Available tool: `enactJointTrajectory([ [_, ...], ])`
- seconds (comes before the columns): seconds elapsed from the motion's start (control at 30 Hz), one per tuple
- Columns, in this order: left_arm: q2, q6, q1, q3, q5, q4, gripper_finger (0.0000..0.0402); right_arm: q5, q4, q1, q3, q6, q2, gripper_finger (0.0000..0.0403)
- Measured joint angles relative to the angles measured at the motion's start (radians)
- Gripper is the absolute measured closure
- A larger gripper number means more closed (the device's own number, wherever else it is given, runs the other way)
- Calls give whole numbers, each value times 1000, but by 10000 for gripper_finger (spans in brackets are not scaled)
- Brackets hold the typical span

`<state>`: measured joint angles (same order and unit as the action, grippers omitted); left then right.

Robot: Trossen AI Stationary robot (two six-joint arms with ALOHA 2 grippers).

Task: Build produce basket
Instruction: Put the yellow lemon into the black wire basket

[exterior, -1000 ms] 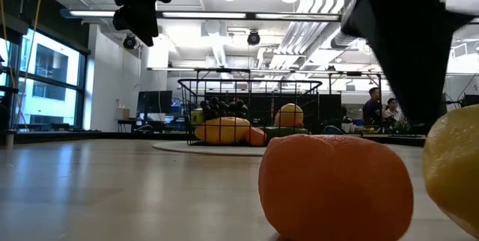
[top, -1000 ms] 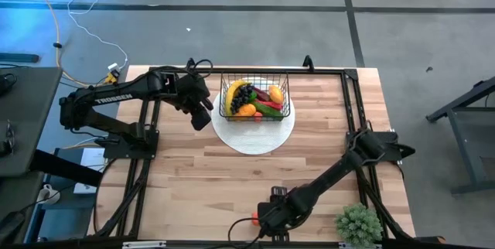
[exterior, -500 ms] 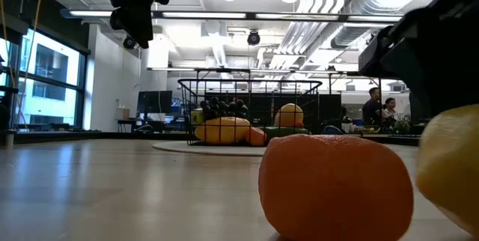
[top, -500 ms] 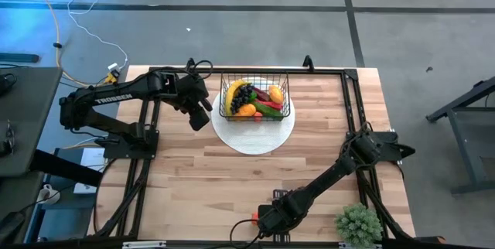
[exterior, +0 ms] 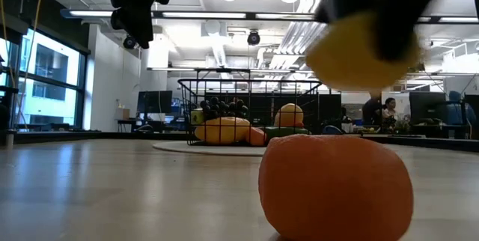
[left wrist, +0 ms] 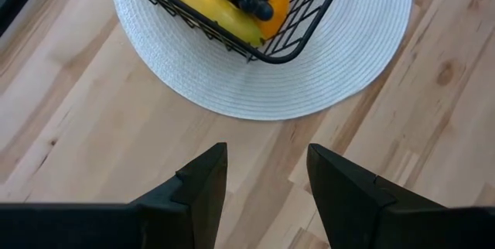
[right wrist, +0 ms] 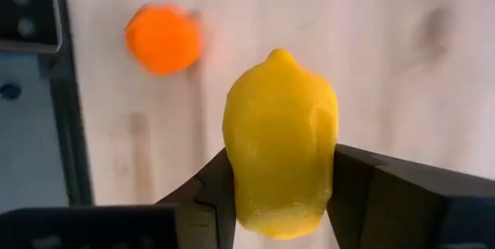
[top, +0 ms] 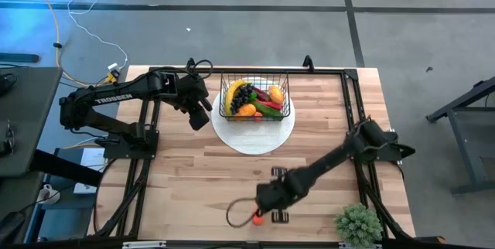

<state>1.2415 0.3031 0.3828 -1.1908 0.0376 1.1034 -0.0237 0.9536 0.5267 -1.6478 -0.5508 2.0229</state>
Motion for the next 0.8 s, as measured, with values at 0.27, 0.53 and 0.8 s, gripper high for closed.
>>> enactJointTrajectory([
  [0.27,0,0,0,0,1,-1,232,-80,43,-183,0,171,-121,281],
  [0.53,24,0,0,0,0,-2,232,-83,26,-441,0,292,-208,281],
  [0.8,55,-33,0,1,0,-3,232,-85,-4,-696,0,332,-227,280],
])
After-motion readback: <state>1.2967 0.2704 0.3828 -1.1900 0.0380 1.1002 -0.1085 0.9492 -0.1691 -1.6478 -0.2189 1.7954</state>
